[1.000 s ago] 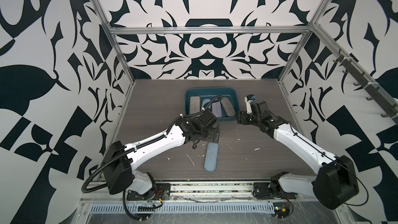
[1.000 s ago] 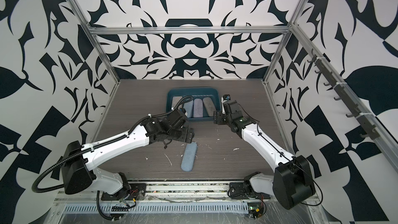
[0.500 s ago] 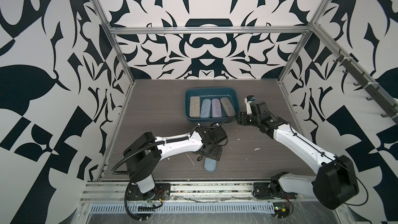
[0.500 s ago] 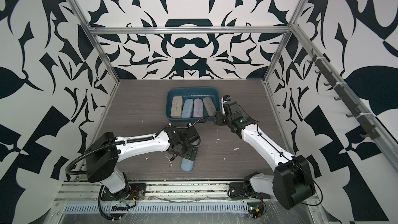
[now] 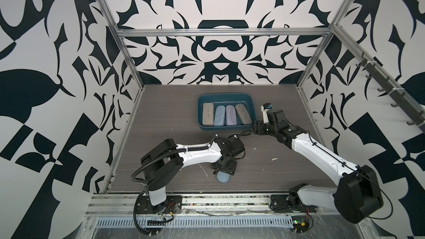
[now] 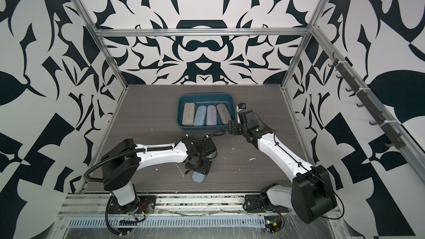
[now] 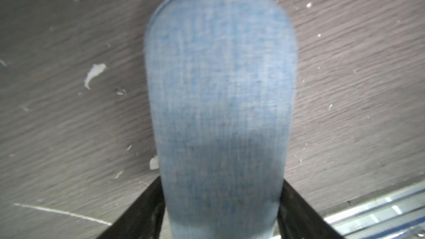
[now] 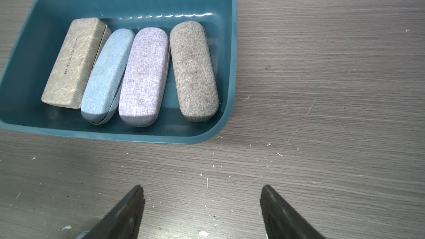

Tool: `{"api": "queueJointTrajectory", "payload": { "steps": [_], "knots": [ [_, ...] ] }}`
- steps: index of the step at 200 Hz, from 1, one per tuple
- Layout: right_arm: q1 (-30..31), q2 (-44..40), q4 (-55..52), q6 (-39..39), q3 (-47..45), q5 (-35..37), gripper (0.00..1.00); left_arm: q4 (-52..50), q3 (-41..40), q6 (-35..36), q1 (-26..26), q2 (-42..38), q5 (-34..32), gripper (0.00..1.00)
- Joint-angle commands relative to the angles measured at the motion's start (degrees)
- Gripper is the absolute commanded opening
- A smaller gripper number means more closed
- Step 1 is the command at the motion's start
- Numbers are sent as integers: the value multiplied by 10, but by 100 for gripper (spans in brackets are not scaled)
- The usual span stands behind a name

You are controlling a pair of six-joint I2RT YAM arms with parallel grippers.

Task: Put the glasses cases into the storage boxes
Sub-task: Pick up the glasses case at the center of the board, then place the glasses case in the storage box.

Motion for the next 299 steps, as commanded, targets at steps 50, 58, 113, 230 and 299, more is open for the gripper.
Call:
{"api": "queueJointTrajectory", "payload": {
  "steps": [50, 58, 113, 230, 299],
  "knots": [
    [-5, -5, 18, 6, -2, 5, 83, -27, 20, -6, -2, 5, -10, 51],
    [-5, -5, 18, 6, -2, 5, 83, -34, 26, -4, -2, -1, -16, 51],
    [-7, -5, 19, 6, 1, 5, 83, -108, 89, 29, 16, -56, -62, 51],
    [-10, -15, 20, 8, -1, 0, 83, -85, 359, 186, 288, 41, -35, 51],
    [-12, -15, 19, 7, -3, 1, 83, -110, 519, 185, 336, 225, 2, 51]
  ]
}}
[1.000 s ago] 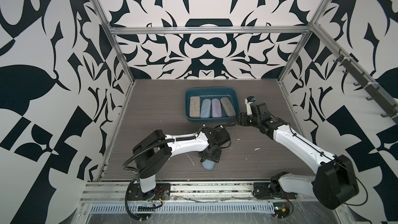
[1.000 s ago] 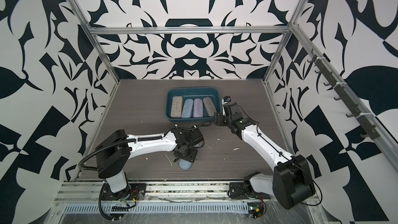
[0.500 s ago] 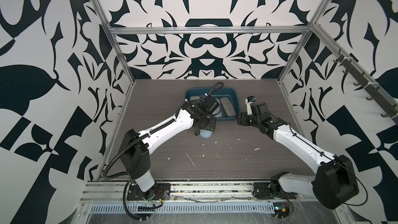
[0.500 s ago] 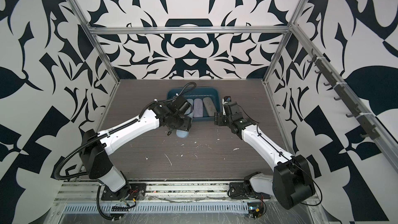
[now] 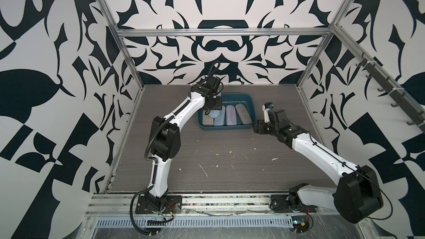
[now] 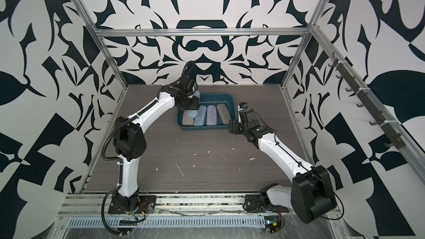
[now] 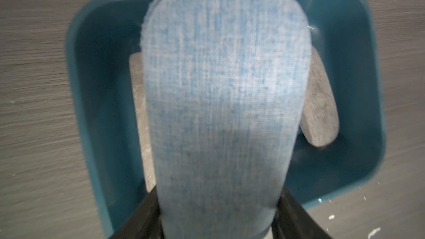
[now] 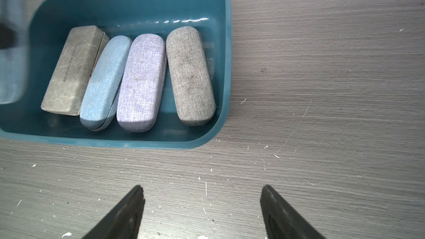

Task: Put the glasses cases into the storage boxes
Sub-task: Place the glasses case in the storage box.

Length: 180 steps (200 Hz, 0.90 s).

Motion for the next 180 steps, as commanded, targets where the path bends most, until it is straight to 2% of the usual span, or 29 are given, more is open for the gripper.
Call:
{"api": "queueJointTrajectory", "payload": {
  "steps": [1, 98, 165, 180],
  "knots": [
    [-3, -15, 11, 1, -3, 2, 83, -27, 39, 4, 5, 34, 19, 51],
    [-5, 0, 17, 3, 0, -7, 82, -16, 27, -8, 11, 93, 26, 55],
    [-5, 0, 17, 3, -5, -5, 82, -25, 32, -7, 12, 100, 26, 71],
    [-5, 0, 17, 3, -4, -4, 83, -26, 34, -7, 12, 93, 26, 79]
  ]
}}
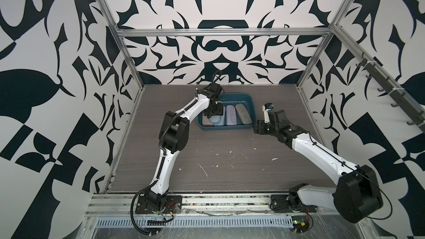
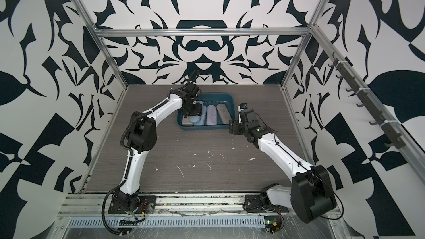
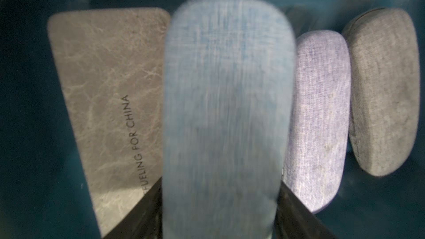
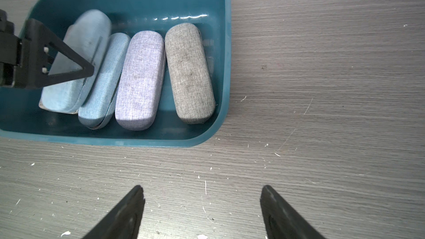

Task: Put the glasses cases into the storage boxes
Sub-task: Place the glasses case in the storage box, then reset both arms

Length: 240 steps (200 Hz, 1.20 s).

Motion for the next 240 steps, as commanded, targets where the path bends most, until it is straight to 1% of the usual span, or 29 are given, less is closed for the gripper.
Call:
{"api": "queueJointTrajectory", "payload": {
  "steps": [1, 8, 10, 13, 33, 57, 75, 80, 100, 116, 136, 151, 165, 175, 178, 189, 201, 215, 226, 240],
  "knots": [
    [-2, -1, 15, 3, 0, 0, 83, -24, 12, -2, 3, -1, 1, 80],
    [-2, -1, 14, 3, 1, 1, 83, -23, 11, -3, 3, -7, 0, 84],
    [-3, -1, 14, 3, 1, 0, 83, -23, 11, -2, 3, -8, 0, 87],
    [-3, -1, 14, 3, 2, 0, 83, -25, 12, -2, 3, -10, 0, 90],
    [-3, -1, 14, 3, 4, 2, 83, -25, 12, -2, 3, -33, 0, 97],
    [-3, -2, 14, 2, 6, 4, 83, -19, 15, 1, 3, -74, -4, 100],
    [-3, -3, 14, 2, 9, 7, 83, 1, 5, 3, 6, -120, -4, 99],
    [-3, -4, 14, 2, 10, 8, 83, 21, 1, 3, 8, -133, 0, 99],
    [-4, -6, 13, 1, 13, 12, 83, 58, -21, 9, 17, -190, 13, 99],
    [-5, -15, 15, -2, 12, 19, 83, 94, -60, 26, 21, -245, 9, 99],
    [-12, -34, 22, -10, 5, 33, 83, 147, -139, 51, 25, -334, -32, 99],
    [-23, -49, 26, -16, -1, 45, 83, 188, -217, 61, 33, -405, -83, 99],
    [-37, -63, 33, -19, -9, 61, 82, 228, -296, 71, 49, -472, -106, 99],
    [-45, -76, 42, -20, -18, 82, 82, 249, -349, 75, 67, -516, -118, 99],
    [-47, -81, 46, -21, -22, 105, 82, 254, -366, 77, 72, -529, -119, 99],
    [-54, -101, 68, -24, -41, 142, 82, 280, -427, 84, 95, -573, -128, 99],
    [-59, -123, 96, -32, -64, 180, 84, 323, -509, 101, 111, -631, -158, 99],
    [-60, -141, 129, -51, -87, 221, 88, 387, -606, 122, 130, -680, -201, 99],
    [-60, -144, 150, -71, -101, 244, 89, 436, -675, 124, 146, -711, -229, 99],
    [-61, -143, 162, -76, -110, 269, 89, 521, -763, 149, 159, -738, -247, 99]
  ]
}}
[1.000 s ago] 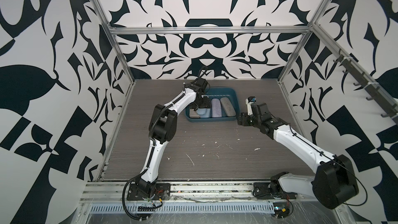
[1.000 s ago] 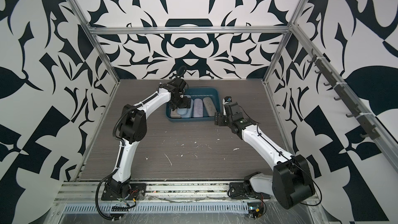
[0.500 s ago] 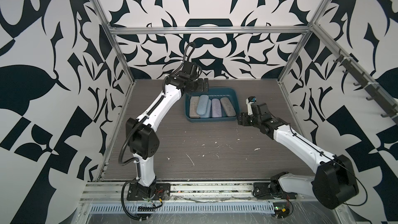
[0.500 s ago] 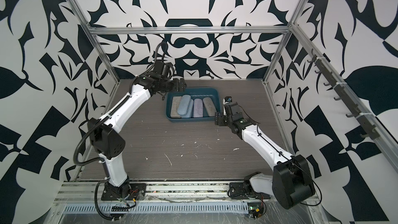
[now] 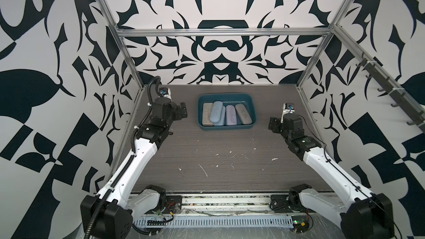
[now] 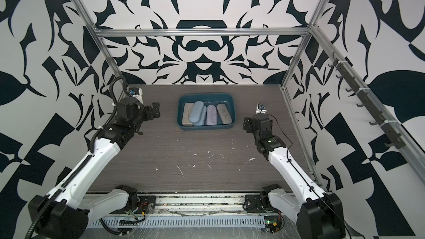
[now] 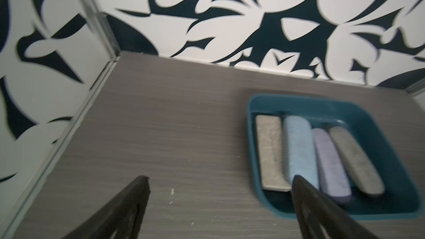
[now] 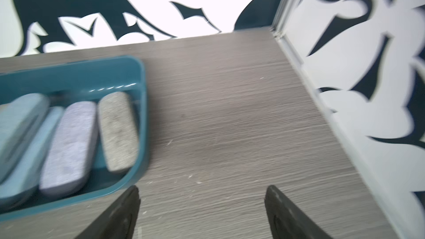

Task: Put the glasses cases into the storage boxes
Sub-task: Reset both arms

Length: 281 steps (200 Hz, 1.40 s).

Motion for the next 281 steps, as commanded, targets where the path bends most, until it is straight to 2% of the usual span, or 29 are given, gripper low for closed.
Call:
{"api": "queueJointTrajectory", "payload": {
  "steps": [1, 18, 39, 63, 77, 93, 105, 121, 137, 169, 189, 201, 215, 239, 267, 281],
  "knots": [
    [-1, -6, 65, -32, -15, 88, 89, 166, -124, 47, 18, -36, -70, 99],
    [-1, -8, 93, -23, -34, 97, 88, 264, -209, 69, 27, -42, -88, 99],
    [-1, -9, 120, -24, -50, 100, 88, 337, -262, 91, 42, -13, -109, 99],
    [-1, -2, 142, -32, -60, 99, 88, 470, -313, 115, 68, 46, -71, 99],
    [-1, 9, 161, -41, -68, 110, 86, 544, -323, 114, 90, 98, -27, 99],
    [-1, 25, 185, -50, -78, 124, 84, 567, -306, 119, 99, 165, -34, 99],
    [-2, 37, 210, -61, -88, 122, 85, 579, -301, 114, 109, 207, -11, 99],
    [-3, 54, 262, -73, -105, 128, 91, 661, -304, 131, 112, 267, -2, 99],
    [-6, 73, 326, -94, -129, 130, 97, 573, -275, 123, 112, 256, 30, 99],
    [-33, 119, 438, -115, -169, 111, 99, 666, -301, 135, 113, 292, 41, 99],
    [-55, 154, 490, -111, -187, 68, 99, 650, -299, 133, 114, 287, 45, 99],
    [-63, 166, 470, -110, -180, 37, 99, 661, -301, 132, 114, 290, 41, 99],
    [-64, 185, 497, -118, -187, 16, 99, 664, -303, 126, 114, 289, 36, 99],
    [-64, 238, 573, -114, -205, 30, 99, 664, -304, 127, 114, 289, 35, 99],
    [-64, 297, 608, -121, -201, 17, 99, 666, -305, 126, 114, 289, 35, 99],
    [-64, 315, 624, -121, -197, 42, 100, 666, -305, 126, 114, 289, 35, 99]
  ]
}}
